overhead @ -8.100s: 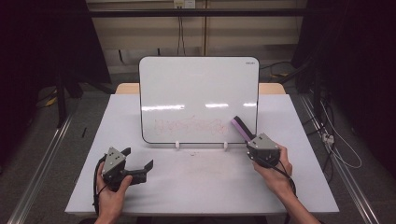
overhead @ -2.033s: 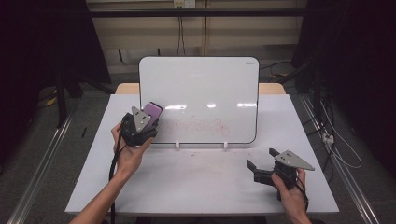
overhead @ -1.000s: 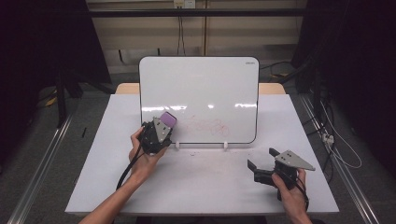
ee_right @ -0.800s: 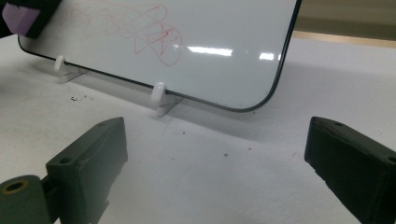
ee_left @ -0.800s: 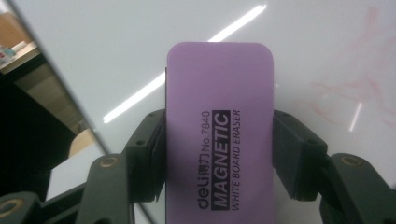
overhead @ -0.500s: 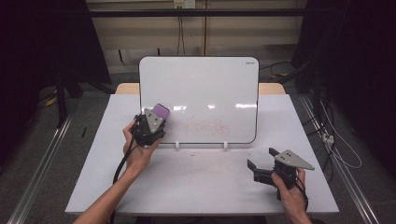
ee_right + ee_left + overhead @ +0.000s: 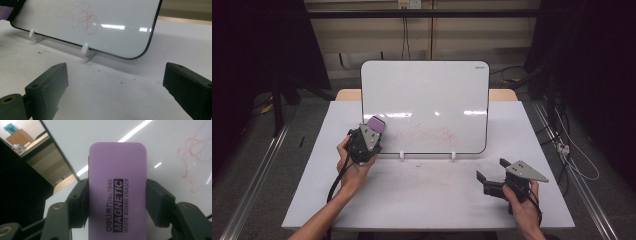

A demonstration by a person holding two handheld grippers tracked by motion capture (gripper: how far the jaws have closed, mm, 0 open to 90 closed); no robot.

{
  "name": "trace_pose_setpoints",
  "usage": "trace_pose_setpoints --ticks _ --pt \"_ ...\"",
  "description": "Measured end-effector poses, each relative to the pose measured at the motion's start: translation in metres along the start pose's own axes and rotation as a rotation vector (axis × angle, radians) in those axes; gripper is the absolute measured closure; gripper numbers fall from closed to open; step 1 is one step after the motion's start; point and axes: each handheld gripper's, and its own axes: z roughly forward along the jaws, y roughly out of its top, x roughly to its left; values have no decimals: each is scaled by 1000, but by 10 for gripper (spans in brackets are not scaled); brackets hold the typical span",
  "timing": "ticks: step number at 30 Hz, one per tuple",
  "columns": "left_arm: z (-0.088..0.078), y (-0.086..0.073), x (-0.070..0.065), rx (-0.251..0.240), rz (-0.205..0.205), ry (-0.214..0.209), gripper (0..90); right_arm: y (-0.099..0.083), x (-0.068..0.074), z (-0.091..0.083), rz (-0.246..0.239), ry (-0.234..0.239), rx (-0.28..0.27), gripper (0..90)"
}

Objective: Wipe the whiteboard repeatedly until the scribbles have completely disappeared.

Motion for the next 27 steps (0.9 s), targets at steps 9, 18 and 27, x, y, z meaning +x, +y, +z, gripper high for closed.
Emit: trace_pose_setpoints --ticks 9,18,27 --pt "1 6 -41 -17 61 -74 414 0 2 1 -2 6 3 59" --pt "8 22 -28 -37 3 -76 414 1 0 0 1 6 0 59" --pt "7 22 -60 -37 52 -133 414 1 0 0 1 7 0 59"
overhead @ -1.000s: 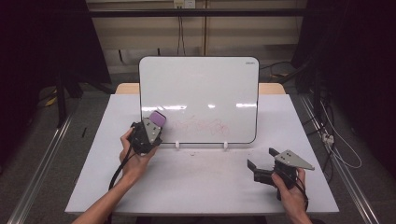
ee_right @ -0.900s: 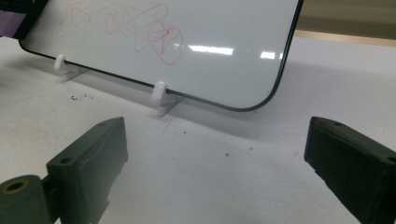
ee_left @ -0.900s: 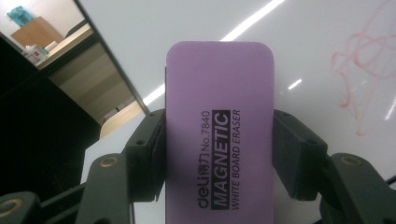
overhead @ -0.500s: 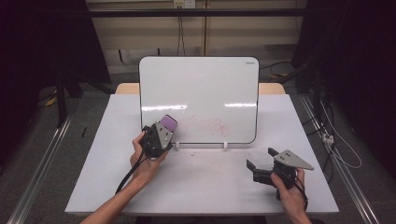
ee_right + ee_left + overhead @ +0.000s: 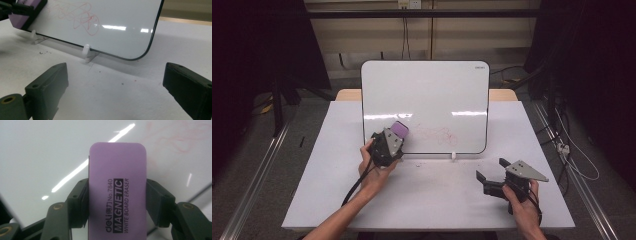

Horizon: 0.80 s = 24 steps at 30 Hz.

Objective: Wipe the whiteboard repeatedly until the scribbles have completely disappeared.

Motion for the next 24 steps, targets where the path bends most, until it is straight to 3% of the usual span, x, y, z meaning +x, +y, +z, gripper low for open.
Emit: trace_pose_setpoints --ticks 4,6,11,14,19,22,24 --pt "2 2 -13 4 48 -23 414 0 1 0 -1 6 -1 59" --pt "2 3 -9 0 37 -31 414 0 0 0 -2 5 -3 59" --pt "6 17 18 -16 -26 29 414 0 -1 0 7 4 -2 59" --pt "9 25 23 -19 -51 44 414 0 0 0 4 5 -4 59" --pt "10 24 2 -20 9 27 414 0 -1 0 4 3 -3 59" --pt "11 25 -16 -15 47 -14 414 0 0 0 2 3 -1 59" --pt "11 25 -28 -18 115 6 413 0 1 0 1 7 -1 59"
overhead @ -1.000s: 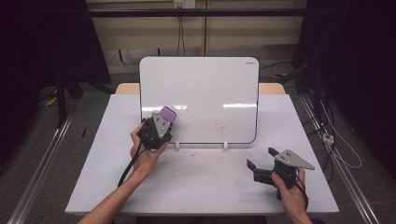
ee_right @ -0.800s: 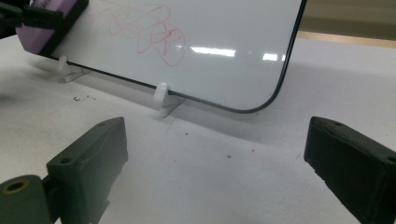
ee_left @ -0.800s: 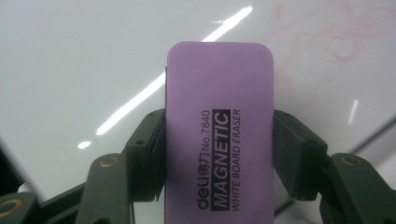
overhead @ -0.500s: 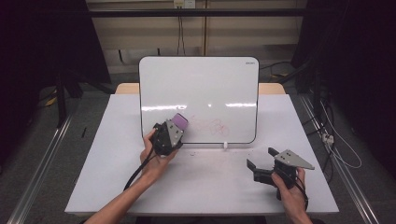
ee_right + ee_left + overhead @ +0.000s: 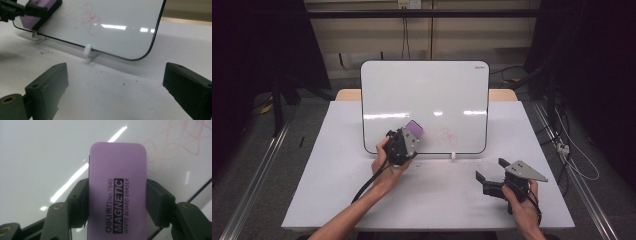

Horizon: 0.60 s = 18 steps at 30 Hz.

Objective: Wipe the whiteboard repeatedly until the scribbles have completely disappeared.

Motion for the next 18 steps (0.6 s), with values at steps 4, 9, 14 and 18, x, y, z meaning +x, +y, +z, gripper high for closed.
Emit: trace_pose_setpoints --ticks 4,9,14,18 --pt "1 0 5 0 -17 -31 413 0 -1 0 1 0 -1 59" --pt "6 11 18 -3 -45 -27 414 0 -1 1 -1 0 0 60" --pt "12 24 33 -11 -96 3 414 0 -1 -1 1 3 -1 59" --pt "13 26 20 -7 -86 -14 414 -1 -2 -1 5 1 -2 59"
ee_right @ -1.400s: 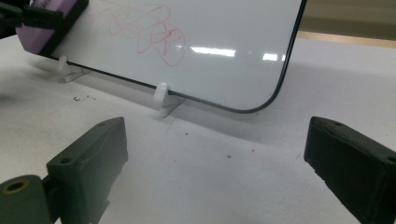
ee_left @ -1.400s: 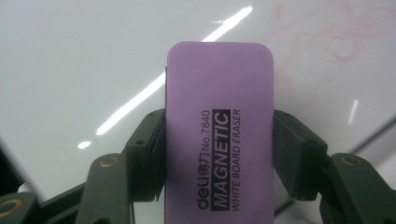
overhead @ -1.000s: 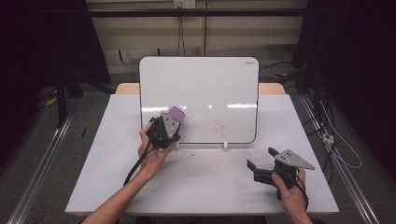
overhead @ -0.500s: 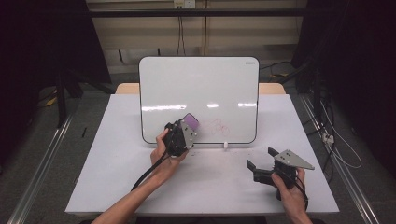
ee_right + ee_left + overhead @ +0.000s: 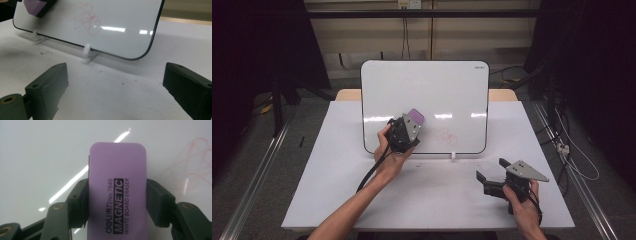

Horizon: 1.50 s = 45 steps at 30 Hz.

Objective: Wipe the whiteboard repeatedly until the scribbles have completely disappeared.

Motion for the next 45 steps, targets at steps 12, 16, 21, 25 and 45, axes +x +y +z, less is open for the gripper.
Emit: trace_pose_setpoints --ticks 12,16,21,25,45 --pt "3 -2 -38 -9 78 -58 413 0 1 1 -4 2 1 60" --pt "3 5 -1 0 -6 10 413 0 0 -1 0 4 -2 60" --pt "3 10 5 0 -13 45 413 0 0 -1 -1 1 -4 60" --pt "6 13 -14 2 13 13 413 0 0 0 2 2 1 61" --pt "-14 -27 -2 16 15 101 414 0 0 -1 0 1 -2 61"
